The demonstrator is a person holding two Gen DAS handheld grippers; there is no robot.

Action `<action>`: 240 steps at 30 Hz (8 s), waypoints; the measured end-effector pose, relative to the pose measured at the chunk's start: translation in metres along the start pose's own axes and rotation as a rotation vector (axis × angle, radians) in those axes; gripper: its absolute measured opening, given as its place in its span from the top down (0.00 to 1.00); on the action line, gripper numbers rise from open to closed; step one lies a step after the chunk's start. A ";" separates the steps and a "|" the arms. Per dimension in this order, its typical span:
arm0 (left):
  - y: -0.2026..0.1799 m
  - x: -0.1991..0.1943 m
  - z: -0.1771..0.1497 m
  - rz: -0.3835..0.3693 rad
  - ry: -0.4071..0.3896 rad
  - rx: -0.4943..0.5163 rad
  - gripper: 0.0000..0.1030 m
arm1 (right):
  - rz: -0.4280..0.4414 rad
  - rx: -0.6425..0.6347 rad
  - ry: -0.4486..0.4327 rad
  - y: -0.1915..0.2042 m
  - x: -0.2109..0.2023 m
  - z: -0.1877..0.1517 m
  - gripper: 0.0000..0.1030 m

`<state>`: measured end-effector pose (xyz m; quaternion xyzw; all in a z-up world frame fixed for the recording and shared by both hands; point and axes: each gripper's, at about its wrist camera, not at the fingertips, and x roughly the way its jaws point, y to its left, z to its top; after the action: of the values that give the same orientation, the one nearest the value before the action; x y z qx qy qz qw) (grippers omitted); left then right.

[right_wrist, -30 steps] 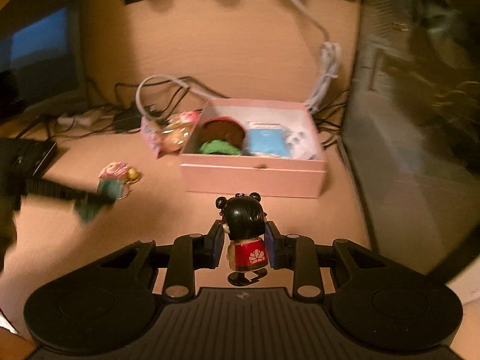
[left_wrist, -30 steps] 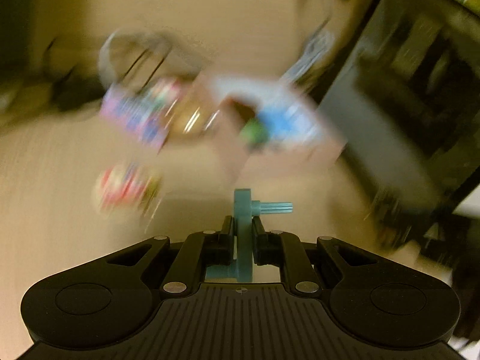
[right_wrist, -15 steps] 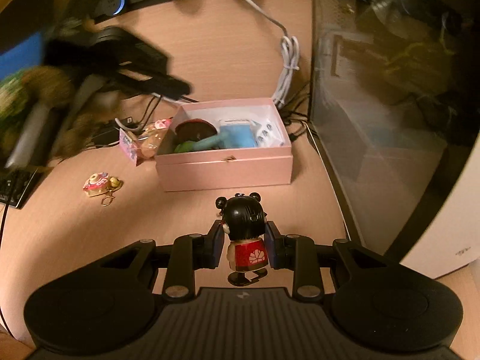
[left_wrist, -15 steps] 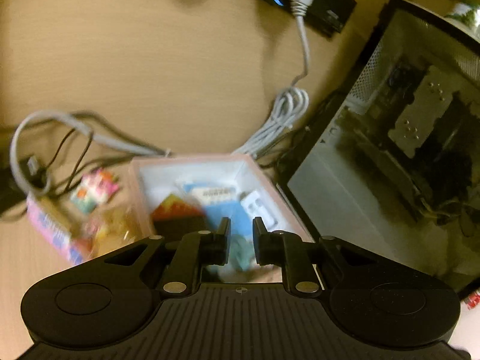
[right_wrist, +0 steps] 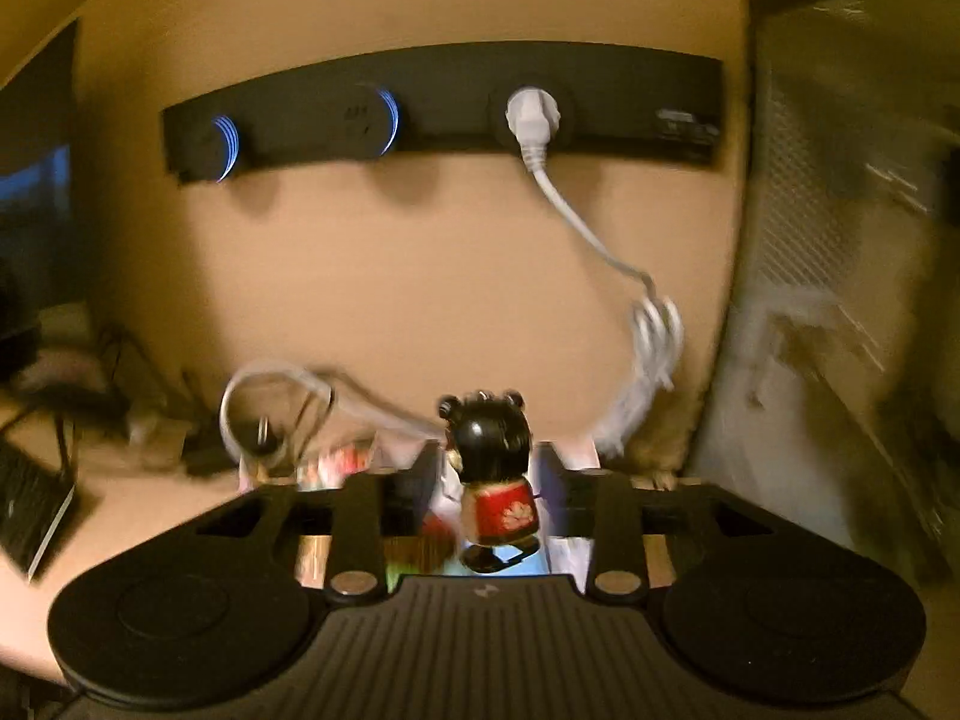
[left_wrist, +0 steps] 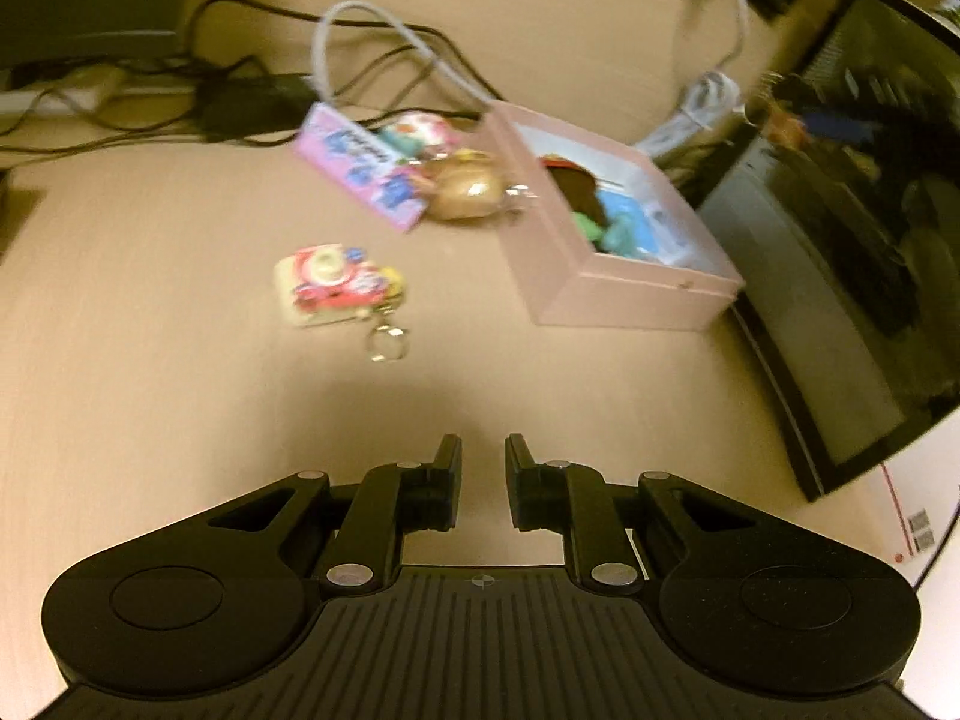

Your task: Organize objects

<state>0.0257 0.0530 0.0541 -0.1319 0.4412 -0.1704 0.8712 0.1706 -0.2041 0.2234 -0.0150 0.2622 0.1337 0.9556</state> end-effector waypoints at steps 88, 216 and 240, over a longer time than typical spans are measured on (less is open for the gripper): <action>0.130 -0.060 -0.016 0.053 -0.081 -0.234 0.84 | -0.112 -0.378 0.373 0.196 0.211 -0.076 0.69; -0.022 -0.014 -0.008 0.054 0.011 0.060 0.44 | 0.001 0.057 0.212 0.022 -0.004 -0.204 0.00; 0.033 -0.076 -0.047 0.150 -0.057 -0.106 0.45 | 0.222 -0.126 0.305 0.139 0.031 -0.150 0.50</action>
<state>-0.0490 0.1105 0.0694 -0.1493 0.4332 -0.0773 0.8855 0.0854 -0.0768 0.0842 -0.0659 0.3952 0.2507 0.8813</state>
